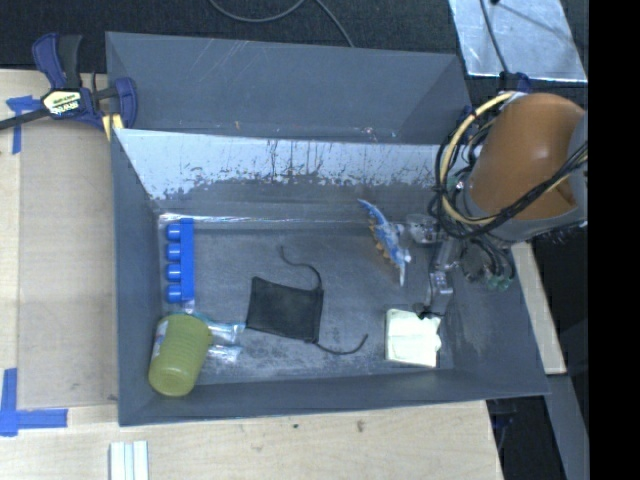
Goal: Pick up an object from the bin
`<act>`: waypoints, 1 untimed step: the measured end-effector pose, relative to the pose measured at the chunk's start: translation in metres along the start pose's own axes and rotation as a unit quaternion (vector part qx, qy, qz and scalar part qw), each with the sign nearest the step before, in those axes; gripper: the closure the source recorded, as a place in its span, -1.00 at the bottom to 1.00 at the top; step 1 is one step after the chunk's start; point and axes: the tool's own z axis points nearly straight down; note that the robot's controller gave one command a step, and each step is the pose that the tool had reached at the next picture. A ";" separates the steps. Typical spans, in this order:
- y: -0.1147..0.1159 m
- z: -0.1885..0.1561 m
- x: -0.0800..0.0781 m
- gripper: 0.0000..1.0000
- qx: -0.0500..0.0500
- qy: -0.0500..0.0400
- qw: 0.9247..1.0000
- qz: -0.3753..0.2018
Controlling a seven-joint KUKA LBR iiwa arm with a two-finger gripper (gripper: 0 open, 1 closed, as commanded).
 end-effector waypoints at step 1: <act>0.000 -0.005 -0.002 -1.00 0.000 -0.004 1.000 -0.001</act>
Offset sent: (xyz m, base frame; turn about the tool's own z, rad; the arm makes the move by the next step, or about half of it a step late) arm 0.0204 0.0163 0.0455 0.1642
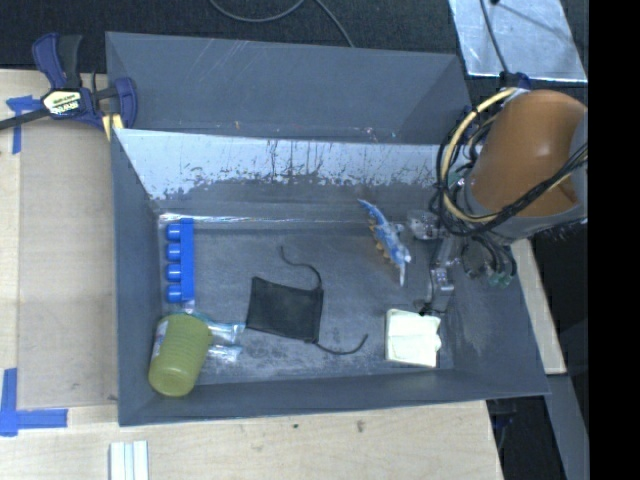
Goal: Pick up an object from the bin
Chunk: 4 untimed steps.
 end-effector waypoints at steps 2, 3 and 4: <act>0.000 -0.024 -0.018 -1.00 0.000 -0.004 0.998 0.064; 0.005 -0.019 -0.011 -1.00 0.000 0.001 0.996 0.093; 0.041 -0.024 -0.034 -1.00 0.000 -0.004 0.986 0.169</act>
Offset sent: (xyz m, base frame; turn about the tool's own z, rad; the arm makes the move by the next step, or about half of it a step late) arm 0.0188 -0.0026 0.0183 0.1390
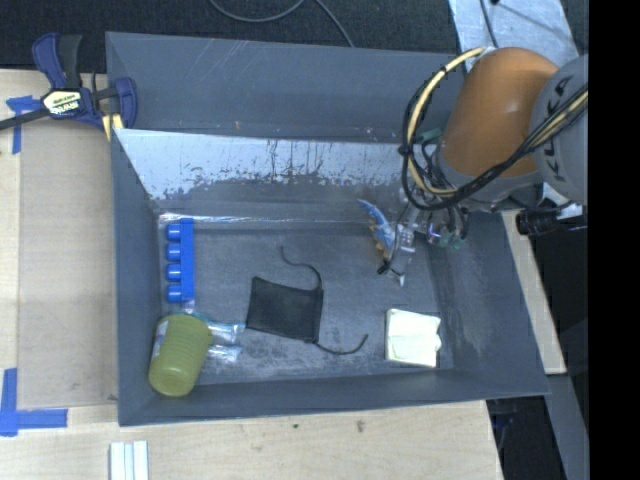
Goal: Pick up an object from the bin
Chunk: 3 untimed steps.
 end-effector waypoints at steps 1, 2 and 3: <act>0.035 -0.002 -0.004 -1.00 -0.002 -0.001 1.000 -0.005; 0.038 0.008 -0.006 -1.00 0.000 -0.001 0.993 -0.115; 0.050 0.019 0.004 -1.00 0.000 -0.001 0.979 -0.205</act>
Offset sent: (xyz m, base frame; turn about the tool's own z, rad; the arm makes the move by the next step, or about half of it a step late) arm 0.0241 0.0382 -0.0298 -0.5665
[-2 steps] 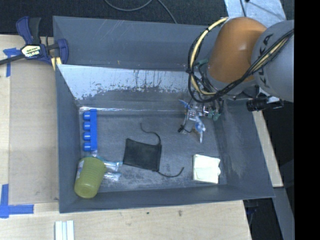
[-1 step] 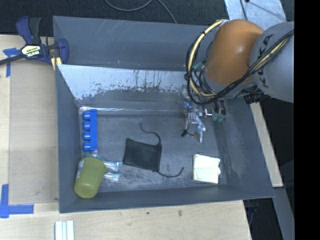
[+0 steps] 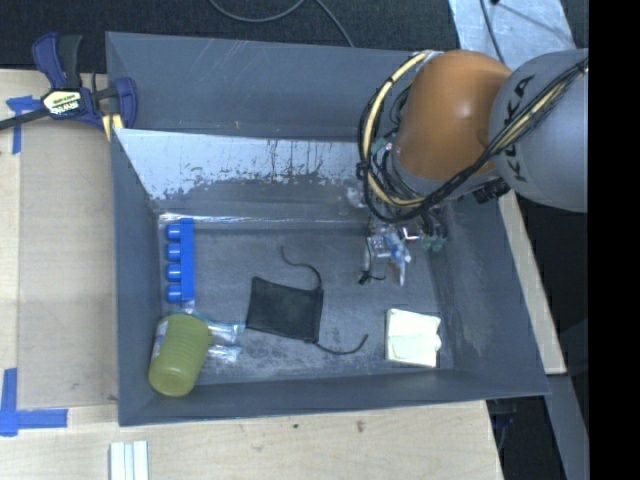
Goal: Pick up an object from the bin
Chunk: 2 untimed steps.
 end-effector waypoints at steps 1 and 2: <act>0.022 0.047 0.015 -1.00 0.000 -0.004 0.998 0.070; 0.037 0.076 0.024 -1.00 0.000 0.003 1.000 -0.012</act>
Offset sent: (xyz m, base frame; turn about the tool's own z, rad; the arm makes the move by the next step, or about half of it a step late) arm -0.0301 0.0473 -0.0813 -0.2089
